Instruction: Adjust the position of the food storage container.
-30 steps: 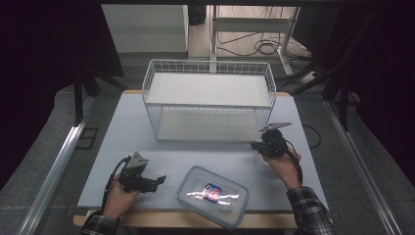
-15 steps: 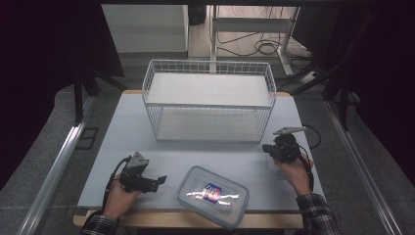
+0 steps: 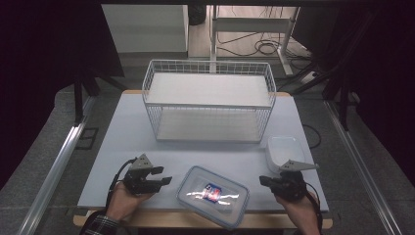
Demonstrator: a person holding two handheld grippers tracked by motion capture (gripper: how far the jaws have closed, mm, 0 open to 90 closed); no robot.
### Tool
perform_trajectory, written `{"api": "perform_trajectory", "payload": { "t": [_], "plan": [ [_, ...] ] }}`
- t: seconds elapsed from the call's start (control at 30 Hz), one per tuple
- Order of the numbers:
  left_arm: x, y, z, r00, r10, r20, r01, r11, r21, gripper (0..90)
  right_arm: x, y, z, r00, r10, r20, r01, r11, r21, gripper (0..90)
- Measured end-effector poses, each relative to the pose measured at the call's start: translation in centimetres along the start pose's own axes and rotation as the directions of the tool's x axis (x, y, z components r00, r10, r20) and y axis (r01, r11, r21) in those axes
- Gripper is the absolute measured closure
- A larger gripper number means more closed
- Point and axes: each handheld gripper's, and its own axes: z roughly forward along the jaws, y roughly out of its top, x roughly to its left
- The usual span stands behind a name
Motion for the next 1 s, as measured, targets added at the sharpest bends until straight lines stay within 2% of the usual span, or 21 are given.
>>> {"api": "perform_trajectory", "payload": {
  "t": [0.1,0.13,0.2,0.27,0.47,0.5,0.6,0.63,0.77,0.8,1.0],
  "plan": [
    [-0.3,0.1,0.0,0.9997,0.01,0.023,-0.01,1.0,0.002,62.1,0.8,-0.8,0.0,0.9998,0.005,-0.02,-0.005,1.0,0.015,89.0],
    [-0.5,0.1,0.1,0.9993,0.011,0.037,-0.012,0.9999,0.008,62.1,1.2,-1.2,0.0,0.9997,0.003,-0.026,-0.002,1.0,0.028,89.0],
    [-0.8,0.2,0.3,0.9976,0.014,0.068,-0.016,0.9996,0.024,74.2,2.5,-2.2,0.0,0.9989,-0.006,-0.048,0.008,0.999,0.053,89.0],
    [-1.1,0.3,0.5,0.996,0.022,0.087,-0.025,0.999,0.037,79.2,3.3,-2.9,0.0,0.9984,-0.012,-0.054,0.016,0.997,0.072,89.0],
    [-2.4,0.6,1.4,0.9896,0.042,0.137,-0.051,0.9965,0.066,83.7,4.9,-4.5,0.2,0.9947,0.002,-0.103,0.011,0.992,0.126,88.9],
    [-2.9,0.8,1.6,0.9908,0.053,0.125,-0.064,0.9946,0.082,84.5,5.3,-4.5,0.3,0.9918,0.011,-0.128,0.006,0.992,0.128,88.5],
    [-3.1,0.9,1.7,0.9925,0.056,0.109,-0.066,0.9932,0.096,85.4,5.5,-4.2,0.5,0.9896,0.015,-0.143,0.002,0.993,0.116,88.8],
    [-3.0,0.9,1.7,0.9928,0.05,0.109,-0.06,0.9934,0.097,85.4,5.5,-3.8,0.7,0.9936,0.005,-0.113,0.009,0.992,0.122,88.8],
    [-3.1,0.9,1.8,0.9948,0.025,0.099,-0.035,0.994,0.104,86.1,5.2,-3.4,1.0,0.9948,0.016,-0.1,-0.003,0.992,0.123,89.1],
    [-3.1,0.9,1.9,0.9957,0.024,0.09,-0.033,0.9937,0.107,86.6,5.2,-3.0,1.3,0.997,0.005,-0.077,0.004,0.992,0.123,89.2],
    [-3.1,1.0,1.8,0.9979,-0.003,0.064,-0.004,0.9941,0.108,87.1,4.6,-2.2,2.0,0.9978,0.02,-0.063,-0.012,0.992,0.125,89.3]
  ]
}}
